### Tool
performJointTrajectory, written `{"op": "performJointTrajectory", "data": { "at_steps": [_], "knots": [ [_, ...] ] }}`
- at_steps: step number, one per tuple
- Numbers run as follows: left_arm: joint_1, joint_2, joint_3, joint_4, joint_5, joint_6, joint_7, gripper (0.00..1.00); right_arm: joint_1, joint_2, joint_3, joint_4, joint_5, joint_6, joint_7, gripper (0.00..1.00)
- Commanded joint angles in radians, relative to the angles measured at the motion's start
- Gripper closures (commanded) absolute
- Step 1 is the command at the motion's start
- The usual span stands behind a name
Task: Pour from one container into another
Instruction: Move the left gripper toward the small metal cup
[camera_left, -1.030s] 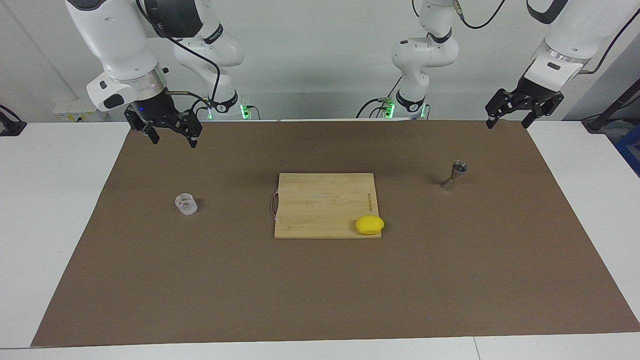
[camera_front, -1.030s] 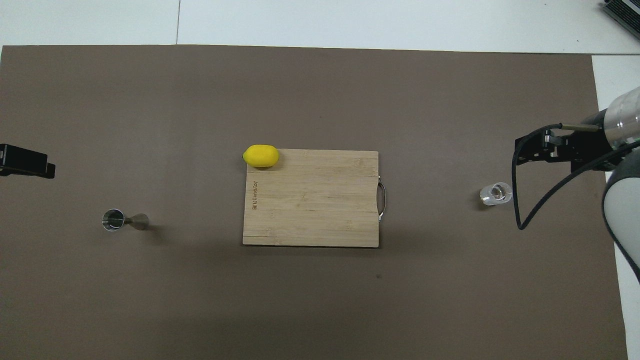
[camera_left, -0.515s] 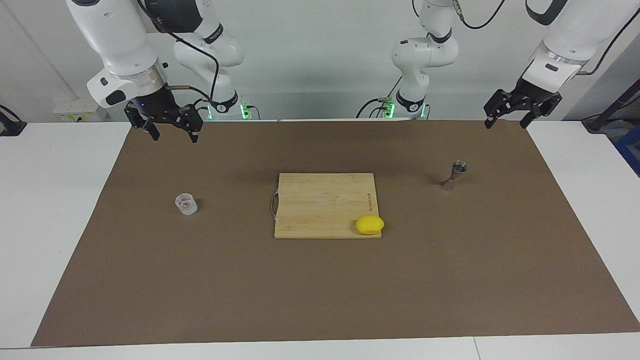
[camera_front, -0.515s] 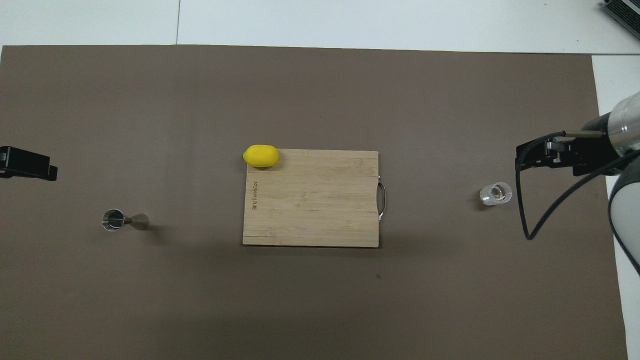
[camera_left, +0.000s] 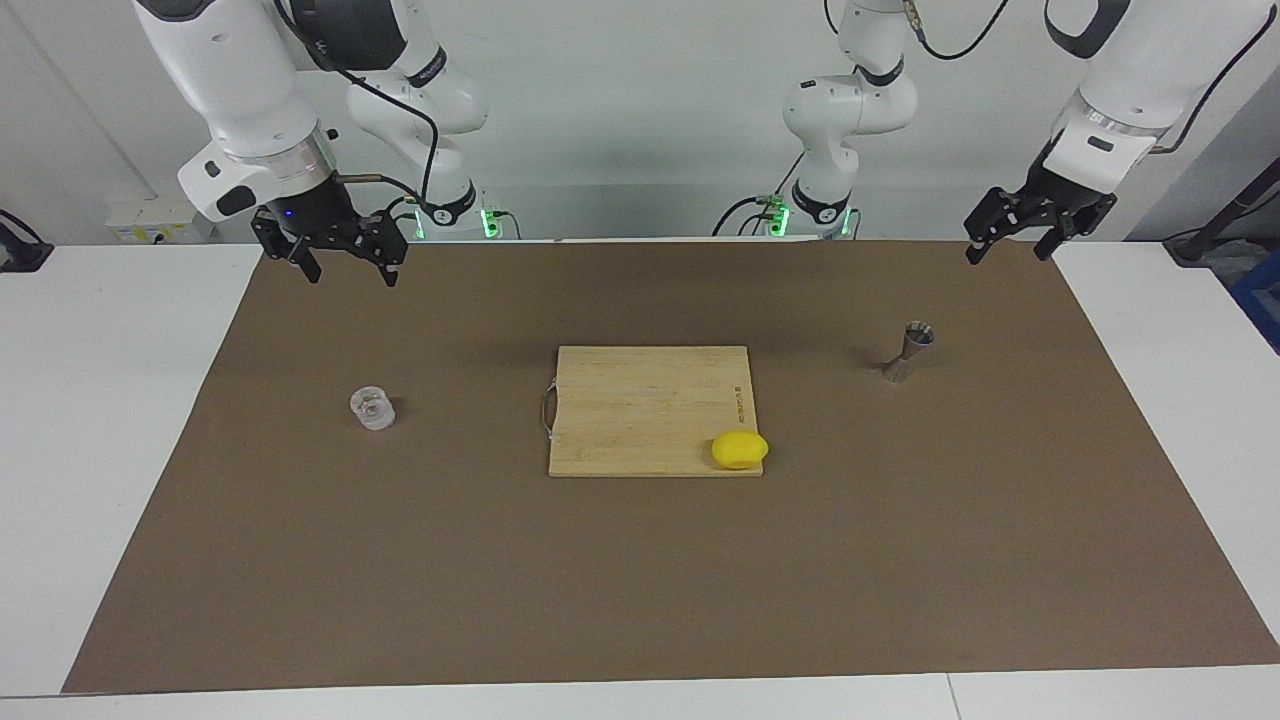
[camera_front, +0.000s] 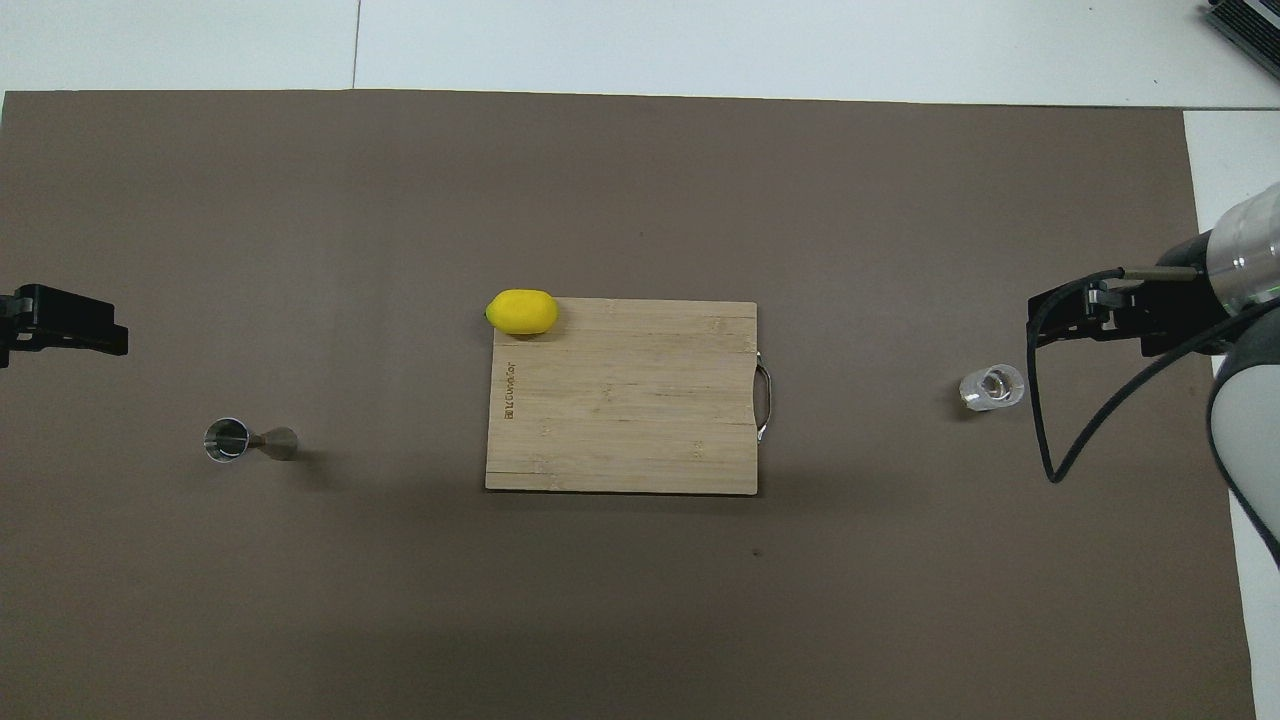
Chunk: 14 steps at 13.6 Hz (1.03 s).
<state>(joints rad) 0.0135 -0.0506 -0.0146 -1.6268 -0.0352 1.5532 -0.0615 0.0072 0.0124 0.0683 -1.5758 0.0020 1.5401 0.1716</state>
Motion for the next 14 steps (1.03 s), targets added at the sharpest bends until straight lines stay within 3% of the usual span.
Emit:
{"op": "performJointTrajectory", "data": {
  "at_steps": [1, 4, 8, 11, 14],
  "knots": [
    [0.014, 0.024, -0.001, -0.056, -0.031, 0.033, -0.134, 0.00, -0.007, -0.028, 0.002, -0.032, 0.016, 0.026, -0.018, 0.00],
    [0.120, 0.099, 0.002, -0.073, -0.184, 0.021, -0.285, 0.00, 0.000, -0.025, 0.002, -0.030, 0.000, 0.028, -0.017, 0.00],
    [0.267, 0.080, 0.001, -0.281, -0.395, 0.169, -0.613, 0.00, -0.010, -0.025, 0.002, -0.032, 0.012, 0.028, -0.024, 0.00],
    [0.368, 0.035, 0.001, -0.499, -0.637, 0.296, -0.767, 0.00, -0.041, -0.023, -0.001, -0.030, 0.015, 0.046, -0.029, 0.00],
    [0.445, 0.049, -0.001, -0.573, -0.840, 0.289, -0.836, 0.00, -0.058, -0.034, -0.005, -0.053, 0.013, 0.049, -0.021, 0.00]
  ]
}}
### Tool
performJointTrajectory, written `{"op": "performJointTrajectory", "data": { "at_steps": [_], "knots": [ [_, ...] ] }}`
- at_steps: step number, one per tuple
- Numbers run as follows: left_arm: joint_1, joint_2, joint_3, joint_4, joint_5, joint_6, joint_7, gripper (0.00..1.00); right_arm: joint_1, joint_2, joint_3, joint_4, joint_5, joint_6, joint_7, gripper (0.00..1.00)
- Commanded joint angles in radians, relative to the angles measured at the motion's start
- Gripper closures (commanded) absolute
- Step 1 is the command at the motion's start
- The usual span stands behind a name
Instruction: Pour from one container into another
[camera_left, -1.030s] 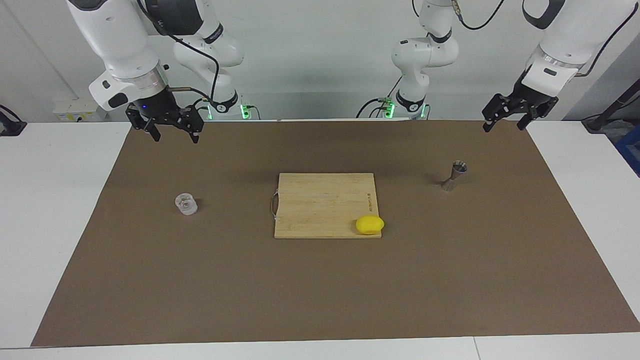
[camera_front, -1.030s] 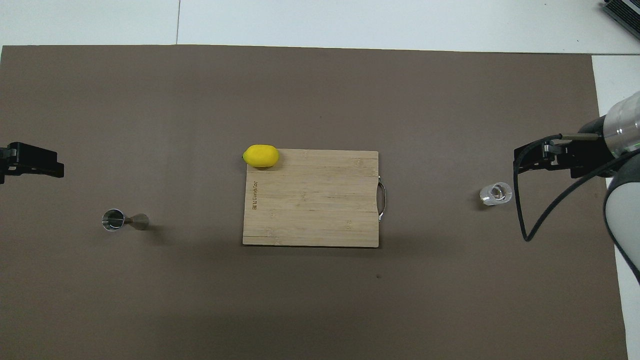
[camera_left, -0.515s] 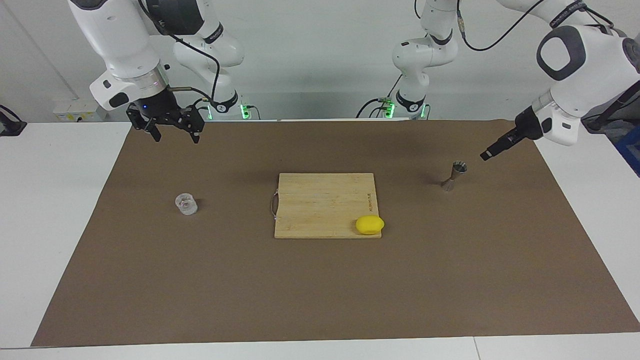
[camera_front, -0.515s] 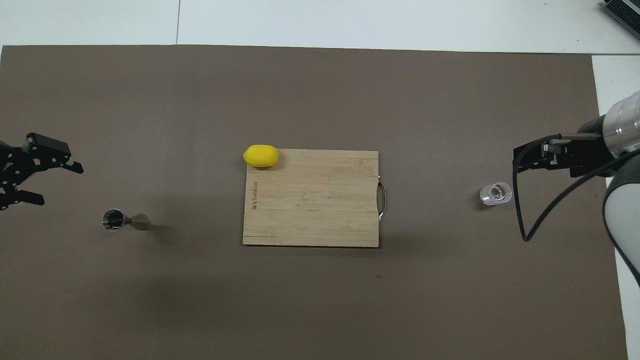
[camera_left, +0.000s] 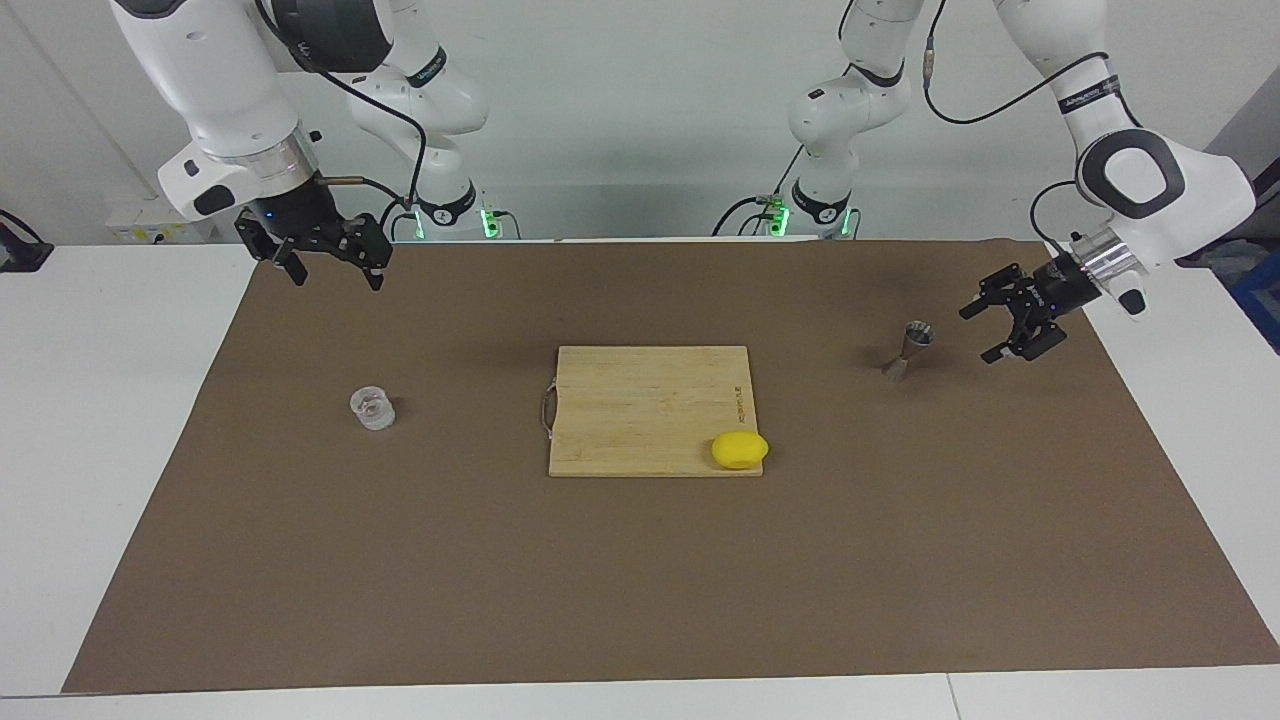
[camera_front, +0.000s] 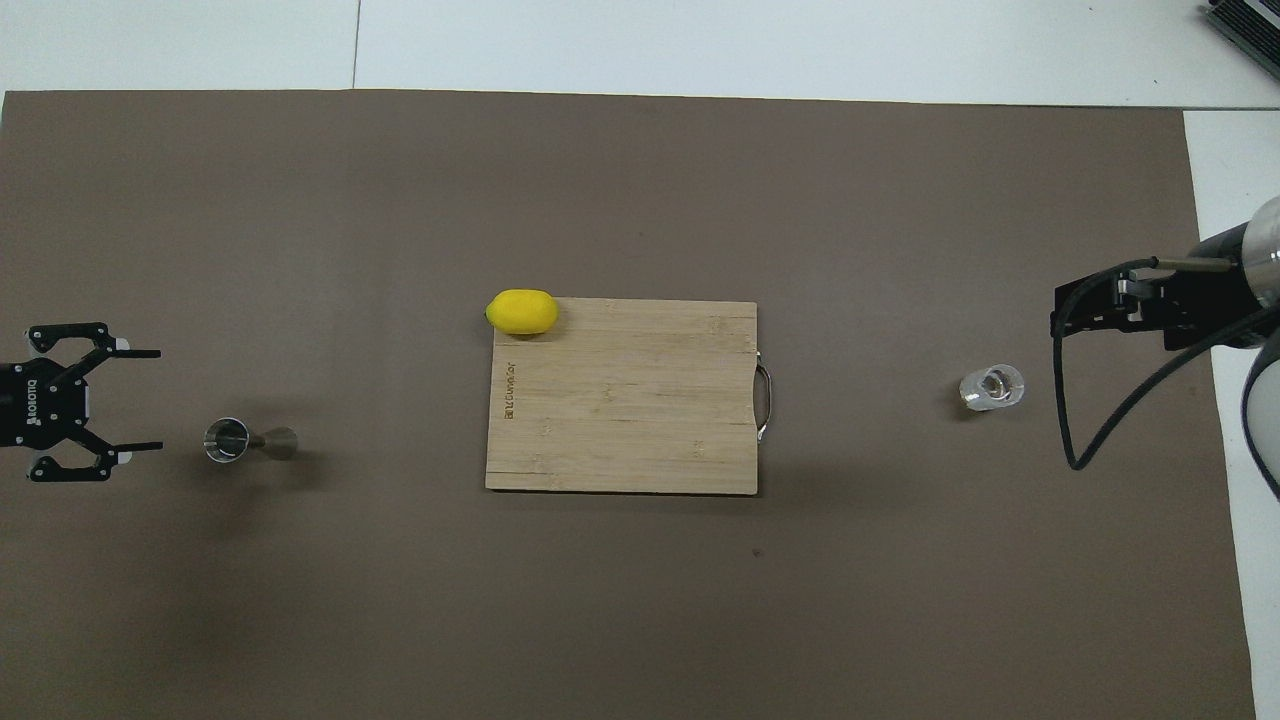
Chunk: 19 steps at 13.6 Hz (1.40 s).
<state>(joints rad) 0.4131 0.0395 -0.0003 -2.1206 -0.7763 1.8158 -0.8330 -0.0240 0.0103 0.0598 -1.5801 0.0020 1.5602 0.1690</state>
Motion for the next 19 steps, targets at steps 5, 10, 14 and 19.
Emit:
{"op": "performJointTrajectory", "data": {
  "at_steps": [5, 10, 14, 19],
  "knots": [
    [0.168, -0.004, -0.015, -0.182, -0.270, -0.085, -0.043, 0.00, -0.054, -0.046, 0.002, -0.124, 0.009, 0.172, 0.053, 0.00],
    [0.139, -0.003, -0.018, -0.222, -0.316, -0.112, 0.029, 0.00, -0.082, -0.015, 0.003, -0.141, 0.007, 0.170, 0.389, 0.00],
    [0.118, 0.008, -0.020, -0.239, -0.336, -0.075, 0.133, 0.00, -0.140, 0.014, 0.003, -0.188, 0.023, 0.202, 0.677, 0.00],
    [0.098, 0.036, -0.020, -0.248, -0.380, -0.059, 0.161, 0.00, -0.270, 0.106, 0.002, -0.216, 0.226, 0.222, 0.824, 0.00]
  ]
}}
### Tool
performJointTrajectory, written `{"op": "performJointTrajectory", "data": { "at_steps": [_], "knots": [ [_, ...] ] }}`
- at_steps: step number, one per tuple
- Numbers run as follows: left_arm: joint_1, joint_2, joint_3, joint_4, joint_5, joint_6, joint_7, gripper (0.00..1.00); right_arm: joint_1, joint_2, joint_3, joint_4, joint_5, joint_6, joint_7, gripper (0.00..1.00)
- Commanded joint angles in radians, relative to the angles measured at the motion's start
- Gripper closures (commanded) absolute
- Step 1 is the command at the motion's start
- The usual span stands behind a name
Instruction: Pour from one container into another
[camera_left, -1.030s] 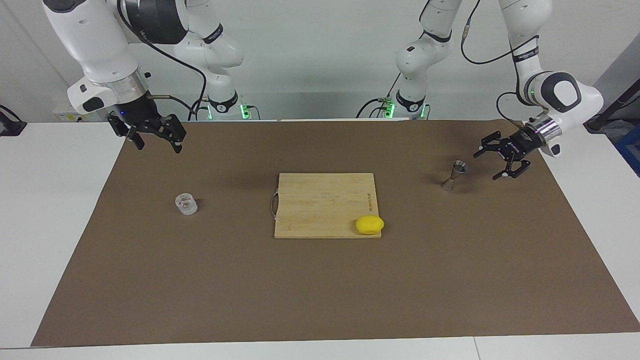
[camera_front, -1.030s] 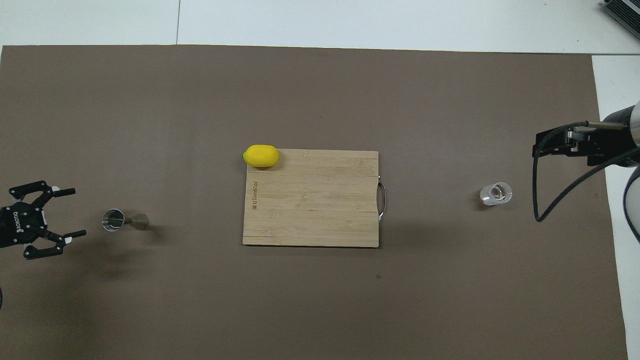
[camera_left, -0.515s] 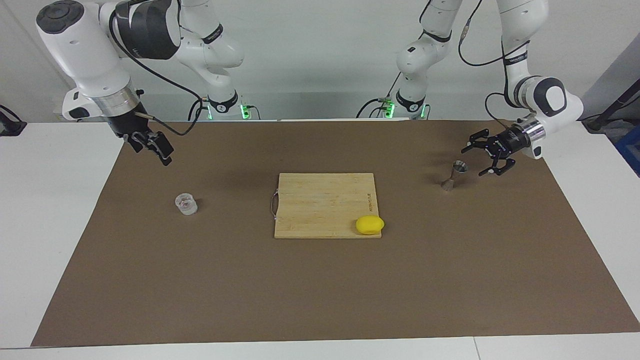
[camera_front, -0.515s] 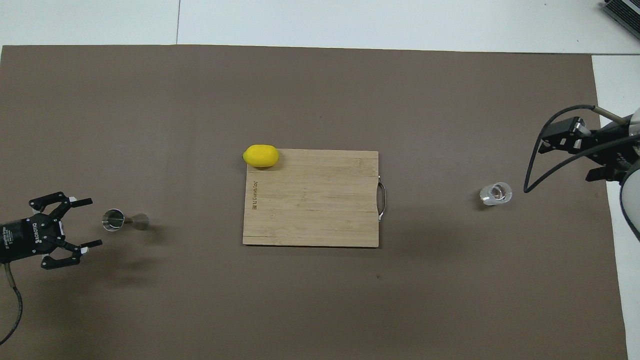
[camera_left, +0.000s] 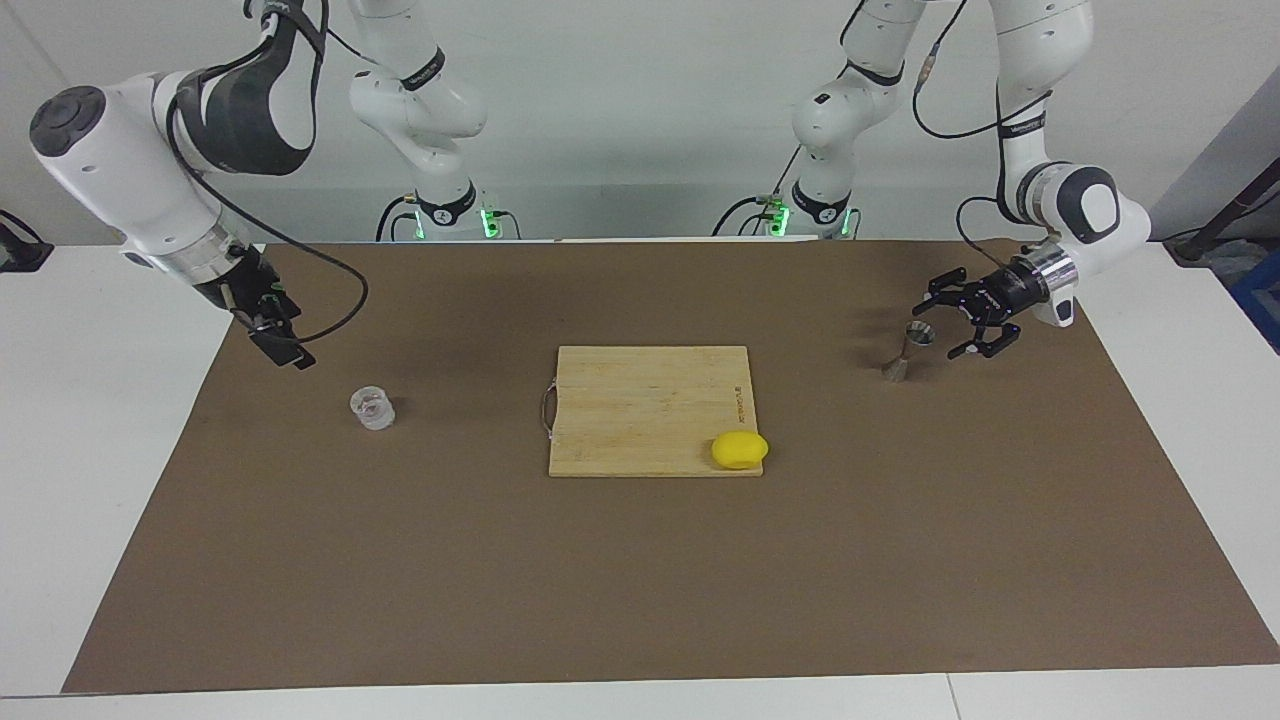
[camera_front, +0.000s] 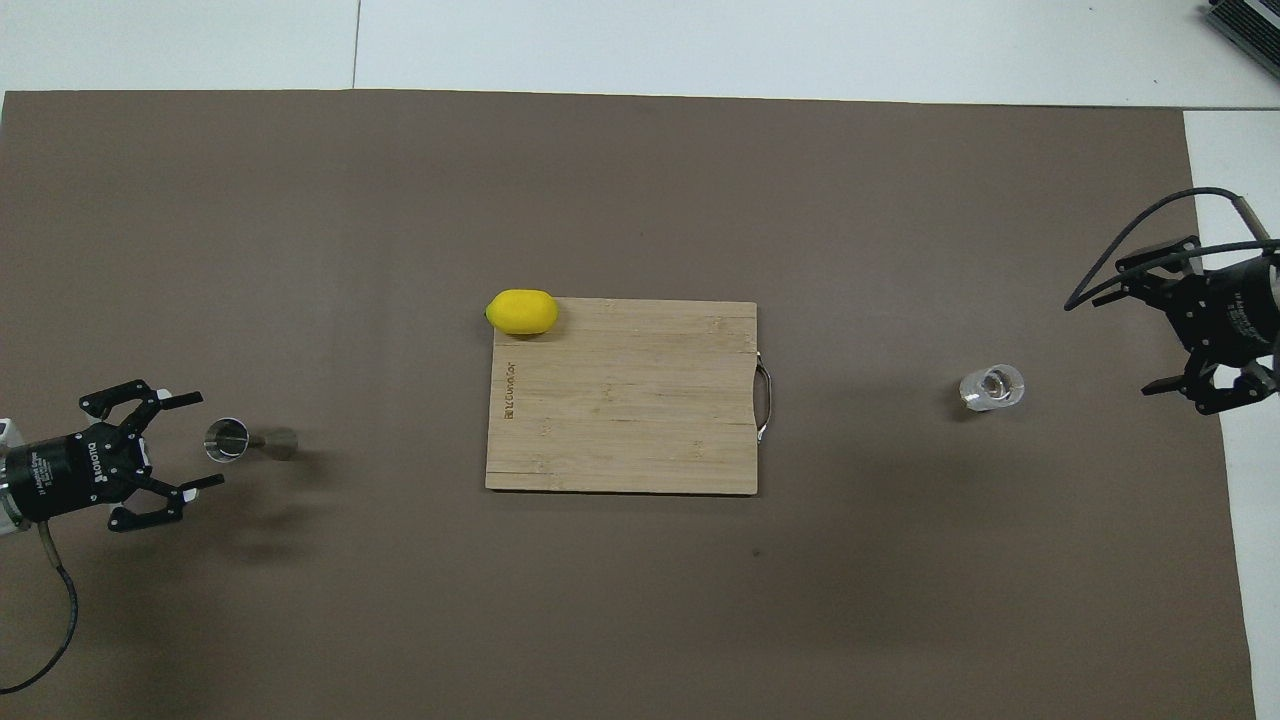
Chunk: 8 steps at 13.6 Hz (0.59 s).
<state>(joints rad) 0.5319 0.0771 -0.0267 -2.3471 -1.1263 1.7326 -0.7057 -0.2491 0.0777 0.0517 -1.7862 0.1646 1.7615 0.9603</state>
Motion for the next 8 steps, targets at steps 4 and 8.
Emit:
{"op": "performJointTrajectory", "data": {
  "at_steps": [4, 8],
  "knots": [
    [-0.035, 0.000, 0.007, -0.038, -0.046, 0.050, 0.057, 0.00, -0.131, 0.117, 0.010, -0.059, 0.191, 0.054, 0.005, 0.00],
    [-0.049, 0.001, 0.008, -0.049, -0.076, 0.056, 0.057, 0.00, -0.177, 0.235, 0.011, -0.081, 0.259, 0.122, -0.070, 0.00]
  ]
}}
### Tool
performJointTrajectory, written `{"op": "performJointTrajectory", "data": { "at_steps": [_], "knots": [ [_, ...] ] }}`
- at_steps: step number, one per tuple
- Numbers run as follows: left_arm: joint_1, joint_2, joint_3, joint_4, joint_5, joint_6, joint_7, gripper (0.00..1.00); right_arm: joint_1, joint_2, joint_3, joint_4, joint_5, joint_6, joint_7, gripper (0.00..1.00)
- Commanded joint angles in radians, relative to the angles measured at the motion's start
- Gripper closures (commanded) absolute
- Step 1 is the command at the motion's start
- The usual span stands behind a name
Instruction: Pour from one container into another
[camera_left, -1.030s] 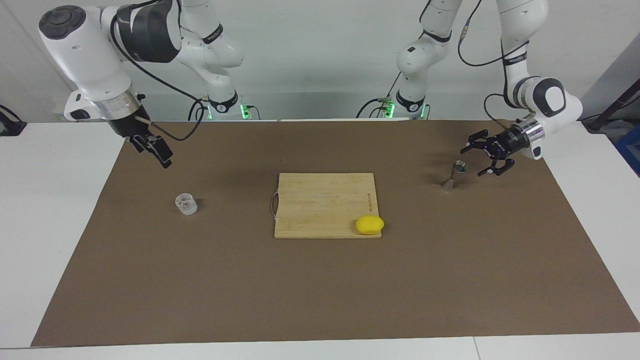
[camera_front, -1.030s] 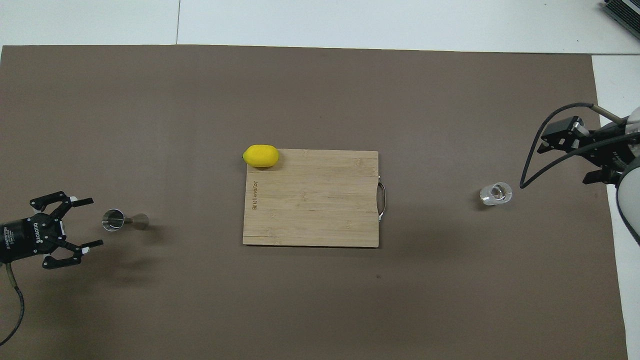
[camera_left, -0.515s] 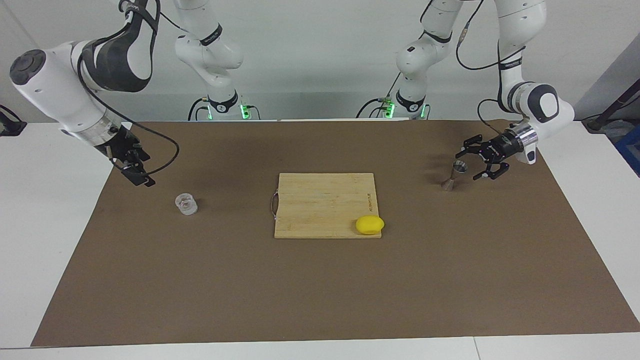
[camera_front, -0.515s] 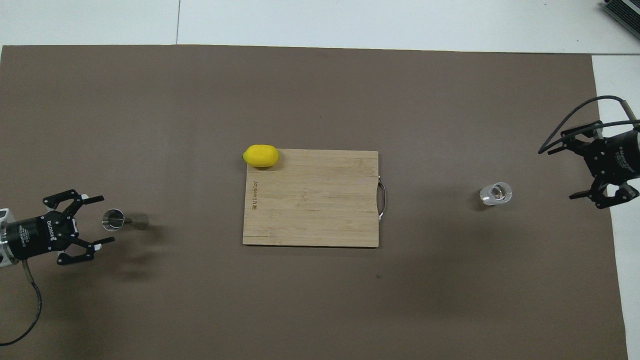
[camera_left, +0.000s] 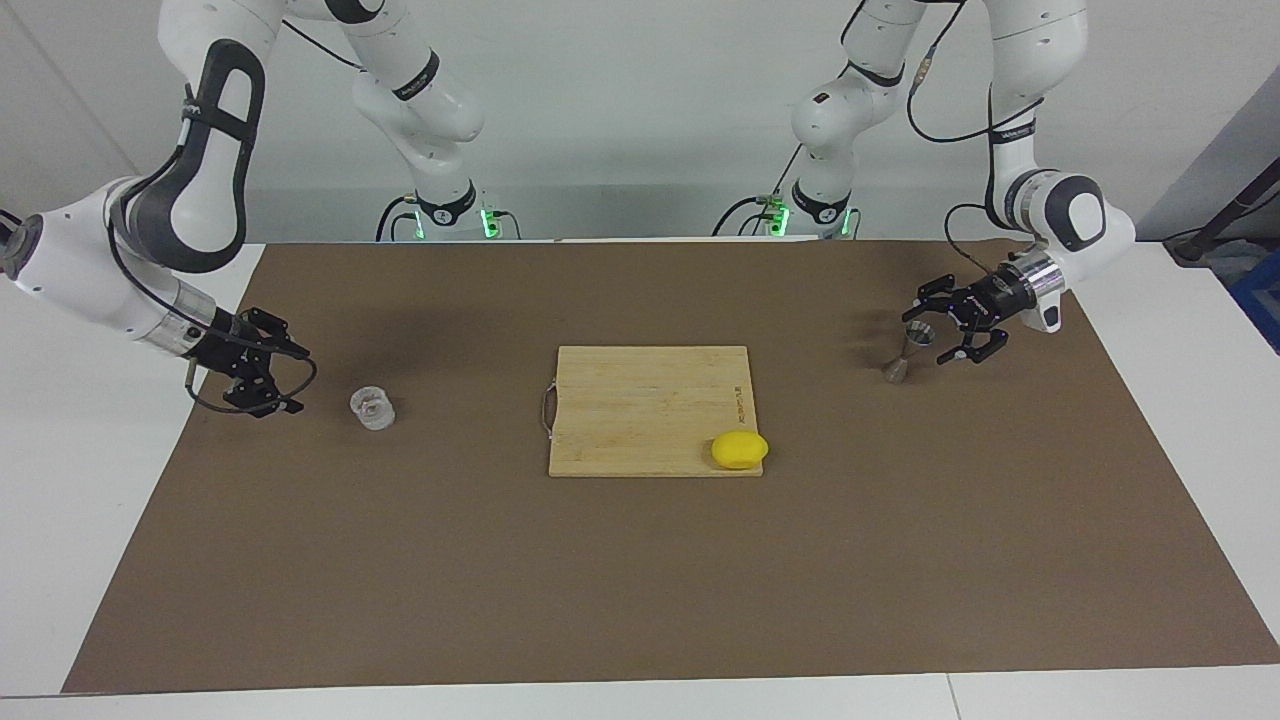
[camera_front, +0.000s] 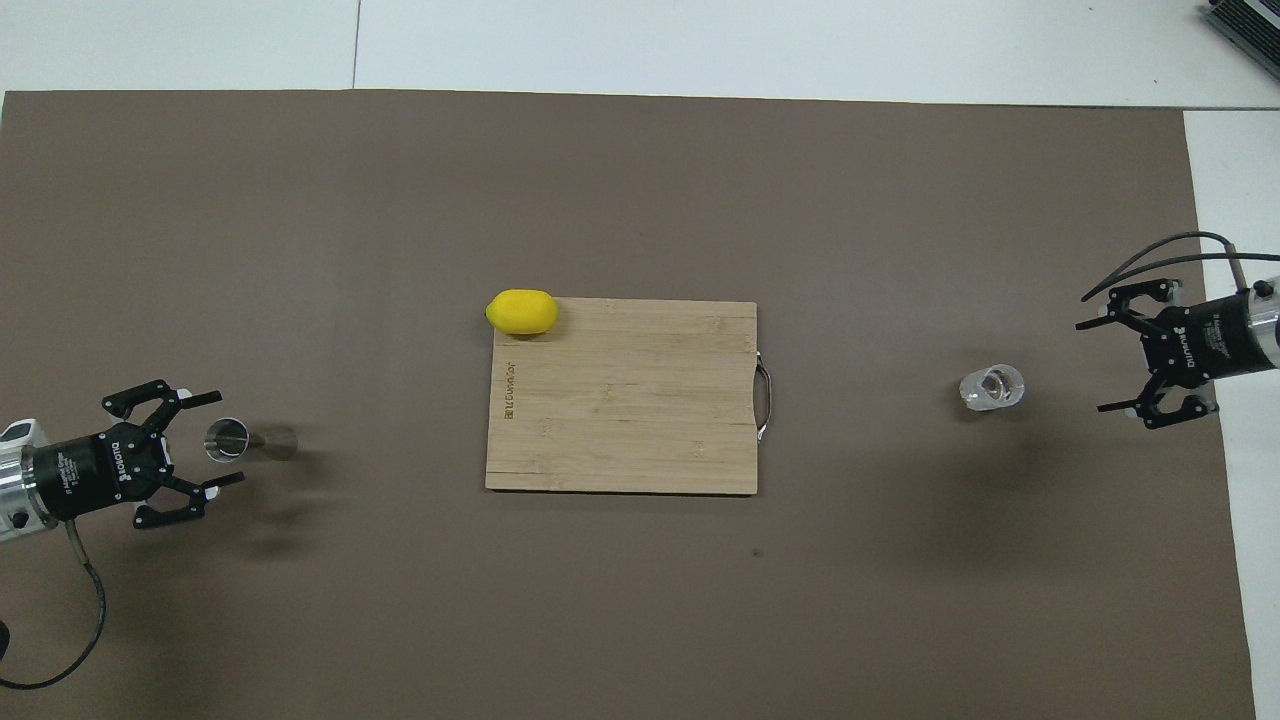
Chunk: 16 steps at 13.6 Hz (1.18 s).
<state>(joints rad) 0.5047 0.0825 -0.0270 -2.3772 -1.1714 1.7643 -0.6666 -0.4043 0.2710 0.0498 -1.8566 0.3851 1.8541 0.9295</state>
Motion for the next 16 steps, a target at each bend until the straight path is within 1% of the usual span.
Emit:
{"op": "performJointTrajectory", "data": {
  "at_steps": [1, 2, 3, 4, 5, 6, 7, 8, 9, 10, 13, 14, 16],
  "knots": [
    [-0.021, -0.004, 0.007, -0.019, -0.036, 0.024, 0.018, 0.00, -0.036, 0.081, 0.013, -0.007, 0.066, 0.031, -0.093, 0.00],
    [-0.023, -0.004, 0.009, -0.019, -0.037, 0.024, 0.018, 0.01, -0.054, 0.115, 0.012, -0.010, 0.122, 0.039, -0.157, 0.00],
    [-0.021, -0.004, 0.007, -0.019, -0.042, 0.024, 0.018, 0.03, -0.060, 0.134, 0.012, -0.019, 0.145, 0.043, -0.197, 0.00],
    [-0.021, -0.004, 0.009, -0.019, -0.042, 0.024, 0.018, 0.06, -0.065, 0.136, 0.013, -0.036, 0.162, 0.048, -0.205, 0.00],
    [-0.021, -0.004, 0.007, -0.019, -0.042, 0.024, 0.018, 0.10, -0.065, 0.136, 0.013, -0.052, 0.211, 0.046, -0.218, 0.00],
    [-0.021, -0.004, 0.009, -0.019, -0.042, 0.024, 0.018, 0.19, -0.059, 0.136, 0.013, -0.061, 0.225, 0.048, -0.233, 0.00],
    [-0.021, -0.004, 0.007, -0.019, -0.044, 0.024, 0.018, 0.39, -0.054, 0.140, 0.013, -0.073, 0.256, 0.053, -0.236, 0.00],
    [-0.020, -0.004, 0.007, -0.019, -0.045, 0.023, 0.018, 0.67, -0.053, 0.140, 0.013, -0.104, 0.302, 0.065, -0.260, 0.00],
    [-0.020, -0.004, 0.007, -0.019, -0.050, 0.023, 0.018, 0.83, -0.051, 0.134, 0.015, -0.136, 0.319, 0.071, -0.302, 0.00],
    [-0.021, -0.003, 0.007, -0.013, -0.048, 0.023, 0.018, 0.99, -0.048, 0.131, 0.015, -0.145, 0.342, 0.069, -0.304, 0.00],
    [-0.047, 0.002, 0.007, 0.013, -0.050, 0.021, 0.015, 1.00, -0.048, 0.126, 0.018, -0.164, 0.347, 0.063, -0.302, 0.00],
    [-0.061, 0.022, 0.006, 0.045, -0.054, 0.006, 0.010, 1.00, -0.048, 0.126, 0.016, -0.167, 0.348, 0.065, -0.302, 0.00],
    [-0.098, 0.028, 0.001, 0.117, -0.060, -0.031, -0.007, 1.00, -0.045, 0.123, 0.019, -0.176, 0.373, 0.072, -0.299, 0.00]
  ]
}}
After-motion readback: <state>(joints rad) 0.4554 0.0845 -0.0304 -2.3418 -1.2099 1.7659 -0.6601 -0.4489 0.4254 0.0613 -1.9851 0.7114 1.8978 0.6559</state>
